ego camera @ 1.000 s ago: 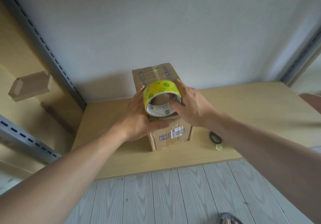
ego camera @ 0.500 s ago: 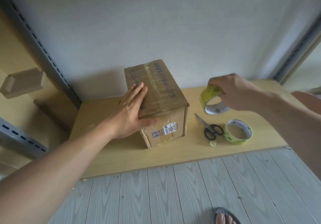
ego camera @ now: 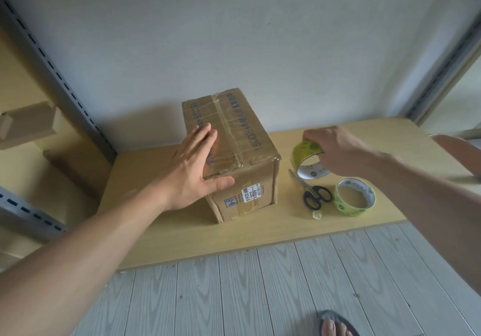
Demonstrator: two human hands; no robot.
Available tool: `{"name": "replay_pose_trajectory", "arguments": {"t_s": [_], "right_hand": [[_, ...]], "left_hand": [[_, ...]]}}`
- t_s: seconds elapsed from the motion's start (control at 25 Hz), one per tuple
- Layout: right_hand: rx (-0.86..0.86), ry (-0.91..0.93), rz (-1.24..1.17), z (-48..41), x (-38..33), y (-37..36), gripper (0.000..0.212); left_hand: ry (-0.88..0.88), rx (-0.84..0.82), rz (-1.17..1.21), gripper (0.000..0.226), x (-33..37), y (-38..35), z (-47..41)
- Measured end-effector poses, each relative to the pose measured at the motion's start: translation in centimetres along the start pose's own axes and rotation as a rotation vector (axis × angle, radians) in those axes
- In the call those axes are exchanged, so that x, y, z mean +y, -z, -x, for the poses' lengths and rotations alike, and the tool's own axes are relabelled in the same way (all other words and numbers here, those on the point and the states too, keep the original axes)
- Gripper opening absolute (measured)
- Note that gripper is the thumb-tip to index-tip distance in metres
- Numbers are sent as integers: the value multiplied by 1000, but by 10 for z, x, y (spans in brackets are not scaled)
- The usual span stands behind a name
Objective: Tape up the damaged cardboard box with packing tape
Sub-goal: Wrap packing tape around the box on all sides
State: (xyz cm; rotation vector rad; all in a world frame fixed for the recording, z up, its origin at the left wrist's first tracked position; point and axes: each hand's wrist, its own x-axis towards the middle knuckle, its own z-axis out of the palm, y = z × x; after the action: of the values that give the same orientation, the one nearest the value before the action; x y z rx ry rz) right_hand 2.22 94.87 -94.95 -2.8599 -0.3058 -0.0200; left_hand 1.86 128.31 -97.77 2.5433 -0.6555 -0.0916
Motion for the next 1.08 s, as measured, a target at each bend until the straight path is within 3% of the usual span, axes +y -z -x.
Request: {"name": "replay_pose_trajectory", "arguments": {"t_s": [0.16, 0.28, 0.4, 0.52, 0.64, 0.76, 0.88, 1.08], "right_hand": [[-61, -5, -139, 2, -22, -37, 30], [50, -17, -254, -5, -37, -35, 32], [172, -12, -392, -9, -67, -31, 23], [239, 94, -488, -9, -114, -28, 22], [221, 254, -514, -8, -160, -32, 22], [128, 390, -510, -4, -194, -54, 25], [137, 318, -571, -9, -199, -69, 24], [22, 371, -456, -12, -183, -47, 31]], "left_hand": [[-39, 39, 63, 119, -8, -3, 8], [-51, 75, 187, 106, -24, -3, 23], [-46, 108, 137, 101, -52, 5, 48], [21, 66, 93, 108, -85, 15, 80], [125, 29, 212, 128, -93, 26, 102], [47, 112, -49, 131, -79, 24, 106], [39, 79, -262, 118, -64, 18, 99], [-41, 6, -213, 112, -75, 21, 90]]}}
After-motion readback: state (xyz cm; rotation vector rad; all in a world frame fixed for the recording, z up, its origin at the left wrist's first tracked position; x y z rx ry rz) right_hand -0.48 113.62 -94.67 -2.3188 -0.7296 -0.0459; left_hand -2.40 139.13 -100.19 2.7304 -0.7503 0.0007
